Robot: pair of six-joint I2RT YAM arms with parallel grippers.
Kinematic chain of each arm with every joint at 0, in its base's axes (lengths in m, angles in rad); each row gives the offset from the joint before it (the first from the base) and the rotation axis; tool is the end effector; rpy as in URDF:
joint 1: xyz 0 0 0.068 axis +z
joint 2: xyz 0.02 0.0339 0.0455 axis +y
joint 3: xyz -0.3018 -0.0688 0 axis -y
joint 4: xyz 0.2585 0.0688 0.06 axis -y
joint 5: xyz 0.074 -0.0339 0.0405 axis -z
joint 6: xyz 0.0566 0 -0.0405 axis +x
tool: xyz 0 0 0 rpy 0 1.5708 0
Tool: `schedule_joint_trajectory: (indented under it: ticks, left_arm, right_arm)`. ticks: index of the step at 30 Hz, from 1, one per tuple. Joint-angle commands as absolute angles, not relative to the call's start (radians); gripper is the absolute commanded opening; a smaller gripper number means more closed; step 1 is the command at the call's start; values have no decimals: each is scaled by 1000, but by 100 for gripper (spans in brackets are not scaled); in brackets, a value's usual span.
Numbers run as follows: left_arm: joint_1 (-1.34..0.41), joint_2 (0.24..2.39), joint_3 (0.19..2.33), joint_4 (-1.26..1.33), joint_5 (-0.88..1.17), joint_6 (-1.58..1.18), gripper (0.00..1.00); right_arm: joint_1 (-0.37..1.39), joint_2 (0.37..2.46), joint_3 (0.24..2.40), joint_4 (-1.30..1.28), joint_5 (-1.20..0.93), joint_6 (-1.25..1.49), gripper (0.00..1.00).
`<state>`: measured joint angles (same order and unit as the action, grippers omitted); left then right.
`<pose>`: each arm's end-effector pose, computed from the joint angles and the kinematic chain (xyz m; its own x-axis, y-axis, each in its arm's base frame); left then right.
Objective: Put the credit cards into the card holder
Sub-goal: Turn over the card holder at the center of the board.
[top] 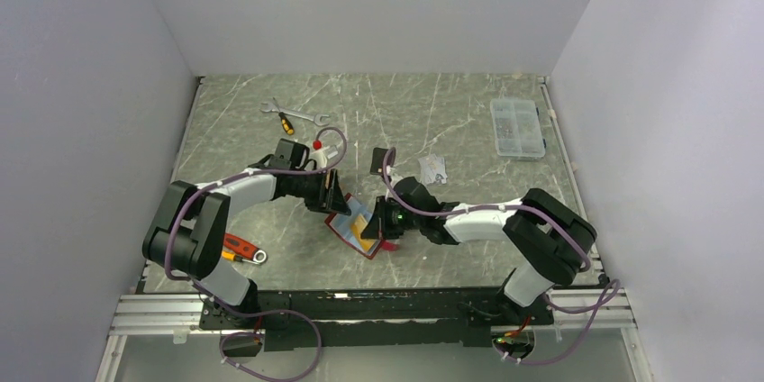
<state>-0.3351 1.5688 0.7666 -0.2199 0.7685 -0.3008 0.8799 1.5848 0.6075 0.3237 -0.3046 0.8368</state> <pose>0.2723 -0.1365 0.1733 -0.9411 0.1021 -0.3224 0.3141 0.6177 -0.7209 0.1909 0.2575 0.1567 -0.9181 0.0012 -0.3964 -0.3064 0.6322 0.7116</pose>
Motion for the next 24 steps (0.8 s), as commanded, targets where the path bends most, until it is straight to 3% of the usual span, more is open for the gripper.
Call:
schedule_joint_trajectory:
  ticks: [1,17,21,24]
  left_arm:
    - [-322,1547,783,-181,806,-287,53]
    - [-271,1548,752,-122,881,-310,57]
    - [-280,1561,755,-130,854,-290,48]
    - [-280,1576,755,-129,851,-286,30]
  right_arm:
    - [876,1604,652,383,-331,825,0]
    - [875,1600,600,395,-324,834,0]
    - [876,1570,572,391,-314,837,0]
    - [877,1549,552,376,-311,833,0]
